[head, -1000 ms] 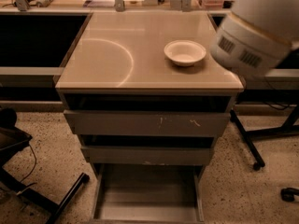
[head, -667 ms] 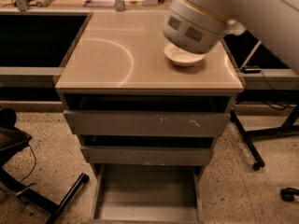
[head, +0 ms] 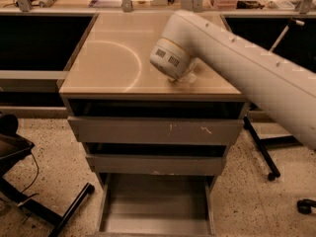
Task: Pick water bottle from bottom drawer and place on counter
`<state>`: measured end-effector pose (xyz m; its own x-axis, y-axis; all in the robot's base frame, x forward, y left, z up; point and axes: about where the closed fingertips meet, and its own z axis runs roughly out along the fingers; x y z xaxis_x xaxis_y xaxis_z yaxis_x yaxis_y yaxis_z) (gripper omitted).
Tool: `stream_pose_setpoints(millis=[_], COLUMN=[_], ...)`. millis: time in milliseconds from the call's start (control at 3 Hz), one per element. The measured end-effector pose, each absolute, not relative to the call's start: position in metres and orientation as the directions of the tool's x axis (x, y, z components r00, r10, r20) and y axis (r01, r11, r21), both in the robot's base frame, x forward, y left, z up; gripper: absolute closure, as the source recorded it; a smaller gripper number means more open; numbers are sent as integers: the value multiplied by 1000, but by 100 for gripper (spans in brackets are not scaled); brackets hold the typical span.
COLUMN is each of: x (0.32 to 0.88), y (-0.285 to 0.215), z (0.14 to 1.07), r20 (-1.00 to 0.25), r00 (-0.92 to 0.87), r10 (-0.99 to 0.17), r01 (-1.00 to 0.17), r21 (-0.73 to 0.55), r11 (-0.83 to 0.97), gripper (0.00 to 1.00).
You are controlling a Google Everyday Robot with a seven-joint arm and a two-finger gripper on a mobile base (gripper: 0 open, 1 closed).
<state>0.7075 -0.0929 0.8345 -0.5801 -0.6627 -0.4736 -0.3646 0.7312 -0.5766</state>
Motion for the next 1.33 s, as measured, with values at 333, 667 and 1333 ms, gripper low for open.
stream_pose_setpoints(millis=[333, 667, 1333], x=[709, 709, 709], y=[-87, -87, -87], z=[824, 824, 824], r20=[-466, -466, -466], r00=[-584, -584, -584], r10=[-665, -665, -665], r01=[-393, -393, -393], r21=[-554, -554, -554], r11=[734, 734, 734], gripper=[100, 81, 35])
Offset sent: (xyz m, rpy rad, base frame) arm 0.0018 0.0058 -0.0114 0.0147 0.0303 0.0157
